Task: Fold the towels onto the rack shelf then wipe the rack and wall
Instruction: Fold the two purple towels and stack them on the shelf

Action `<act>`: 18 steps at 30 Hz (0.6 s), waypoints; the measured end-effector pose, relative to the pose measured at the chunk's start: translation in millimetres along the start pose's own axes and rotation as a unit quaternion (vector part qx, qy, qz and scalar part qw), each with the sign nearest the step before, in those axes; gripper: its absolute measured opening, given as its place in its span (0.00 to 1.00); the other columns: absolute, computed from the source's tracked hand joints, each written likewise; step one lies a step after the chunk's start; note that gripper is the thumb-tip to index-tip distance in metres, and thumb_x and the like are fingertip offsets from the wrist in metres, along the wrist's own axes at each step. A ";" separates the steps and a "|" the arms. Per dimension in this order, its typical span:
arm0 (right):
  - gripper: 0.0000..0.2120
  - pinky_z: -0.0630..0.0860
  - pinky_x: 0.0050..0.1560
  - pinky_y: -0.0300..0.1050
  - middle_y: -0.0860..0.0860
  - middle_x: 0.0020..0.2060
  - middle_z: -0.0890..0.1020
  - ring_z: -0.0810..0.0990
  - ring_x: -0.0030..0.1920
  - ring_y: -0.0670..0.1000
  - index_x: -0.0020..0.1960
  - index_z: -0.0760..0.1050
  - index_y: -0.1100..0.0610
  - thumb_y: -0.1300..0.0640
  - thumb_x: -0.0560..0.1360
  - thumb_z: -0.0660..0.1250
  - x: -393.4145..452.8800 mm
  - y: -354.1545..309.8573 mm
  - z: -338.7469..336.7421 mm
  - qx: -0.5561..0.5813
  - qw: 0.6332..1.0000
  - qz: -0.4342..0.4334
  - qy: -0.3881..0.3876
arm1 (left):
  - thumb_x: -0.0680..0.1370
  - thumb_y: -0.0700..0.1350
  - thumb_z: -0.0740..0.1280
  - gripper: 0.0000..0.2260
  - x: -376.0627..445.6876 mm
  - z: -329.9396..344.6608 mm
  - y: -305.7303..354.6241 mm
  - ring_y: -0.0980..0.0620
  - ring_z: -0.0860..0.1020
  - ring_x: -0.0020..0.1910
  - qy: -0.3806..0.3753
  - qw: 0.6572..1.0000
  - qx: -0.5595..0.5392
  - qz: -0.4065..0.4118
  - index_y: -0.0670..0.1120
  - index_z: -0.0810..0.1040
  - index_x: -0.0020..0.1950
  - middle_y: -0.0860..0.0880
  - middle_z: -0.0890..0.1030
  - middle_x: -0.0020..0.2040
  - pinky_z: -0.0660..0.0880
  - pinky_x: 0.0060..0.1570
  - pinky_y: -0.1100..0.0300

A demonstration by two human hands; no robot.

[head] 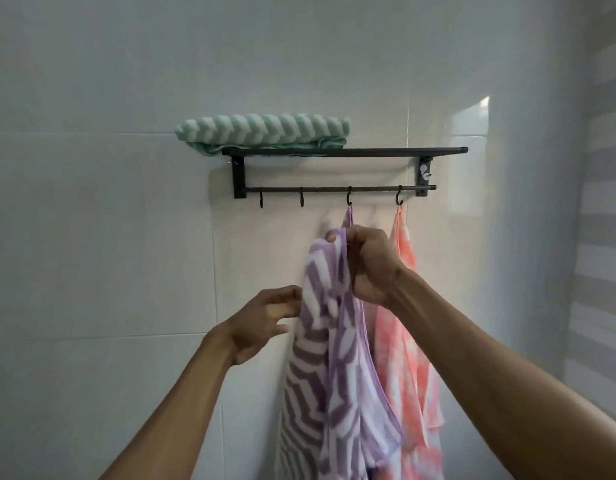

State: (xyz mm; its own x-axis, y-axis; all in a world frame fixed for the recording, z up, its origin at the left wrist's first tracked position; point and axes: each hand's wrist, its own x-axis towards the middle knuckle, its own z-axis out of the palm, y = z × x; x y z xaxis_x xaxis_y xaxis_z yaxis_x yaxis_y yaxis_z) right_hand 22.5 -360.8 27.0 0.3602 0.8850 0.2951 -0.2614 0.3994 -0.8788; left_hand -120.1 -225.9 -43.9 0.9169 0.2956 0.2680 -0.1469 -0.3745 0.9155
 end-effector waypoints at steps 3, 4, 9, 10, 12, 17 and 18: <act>0.07 0.77 0.34 0.41 0.53 0.32 0.74 0.75 0.31 0.52 0.33 0.71 0.57 0.62 0.67 0.56 -7.4 -17.1 -15.1 -0.004 1.000 0.003 0.006 | 0.84 0.44 0.62 0.15 11.0 20.2 7.8 0.44 0.81 0.60 0.017 0.999 -0.024 -0.023 0.39 0.76 0.67 0.42 0.83 0.61 0.71 0.68 0.38; 0.07 0.76 0.32 0.40 0.52 0.31 0.74 0.75 0.29 0.52 0.31 0.70 0.57 0.61 0.66 0.56 -10.6 -23.1 -19.2 -0.005 1.000 0.003 0.003 | 0.84 0.45 0.63 0.15 13.9 26.1 9.6 0.43 0.81 0.59 0.009 0.999 -0.022 -0.037 0.40 0.76 0.68 0.41 0.83 0.61 0.72 0.67 0.38; 0.06 0.70 0.31 0.41 0.53 0.30 0.71 0.71 0.28 0.52 0.28 0.70 0.57 0.61 0.62 0.56 -12.8 -44.7 -49.4 -0.042 0.999 -0.008 0.016 | 0.79 0.46 0.69 0.10 28.6 64.0 6.3 0.49 0.84 0.55 -0.066 0.993 0.028 -0.098 0.49 0.83 0.60 0.49 0.86 0.55 0.79 0.61 0.49; 0.04 0.68 0.31 0.41 0.53 0.30 0.69 0.69 0.28 0.52 0.29 0.69 0.57 0.61 0.61 0.57 -14.2 -48.7 -54.2 -0.048 0.999 -0.006 0.016 | 0.77 0.48 0.71 0.11 31.8 73.0 6.0 0.50 0.84 0.54 -0.059 0.993 0.029 -0.102 0.50 0.83 0.58 0.49 0.86 0.54 0.79 0.60 0.50; 0.02 0.67 0.30 0.41 0.52 0.29 0.67 0.67 0.27 0.51 0.30 0.66 0.57 0.61 0.60 0.56 -17.2 -56.3 -64.0 -0.045 0.999 -0.005 0.017 | 0.79 0.49 0.69 0.10 38.5 85.1 6.9 0.49 0.85 0.54 -0.020 0.994 -0.001 -0.104 0.49 0.82 0.59 0.49 0.87 0.54 0.80 0.59 0.52; 0.13 0.73 0.33 0.41 0.55 0.31 0.75 0.74 0.30 0.53 0.33 0.74 0.60 0.54 0.73 0.61 -27.2 -74.5 -103.8 -0.129 0.991 0.014 0.043 | 0.80 0.48 0.69 0.09 56.5 74.2 20.1 0.44 0.85 0.51 0.175 0.984 0.007 -0.042 0.45 0.85 0.54 0.47 0.87 0.49 0.80 0.58 0.46; 0.13 0.76 0.35 0.43 0.55 0.34 0.78 0.77 0.33 0.54 0.37 0.77 0.61 0.53 0.76 0.65 -29.9 -76.9 -112.3 -0.181 0.982 0.020 0.047 | 0.79 0.46 0.70 0.07 60.1 70.3 24.8 0.43 0.86 0.49 0.202 0.979 0.023 -0.019 0.44 0.85 0.53 0.46 0.87 0.48 0.81 0.56 0.45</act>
State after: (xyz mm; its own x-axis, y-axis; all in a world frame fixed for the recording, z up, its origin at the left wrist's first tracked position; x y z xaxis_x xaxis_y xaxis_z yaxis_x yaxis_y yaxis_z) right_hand 132.3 -444.8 43.6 0.4423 0.8651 0.2367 0.0521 0.2387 -0.9697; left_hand -42.5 -279.2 -26.2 0.6990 0.6294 0.3396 -0.0904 -0.3932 0.9150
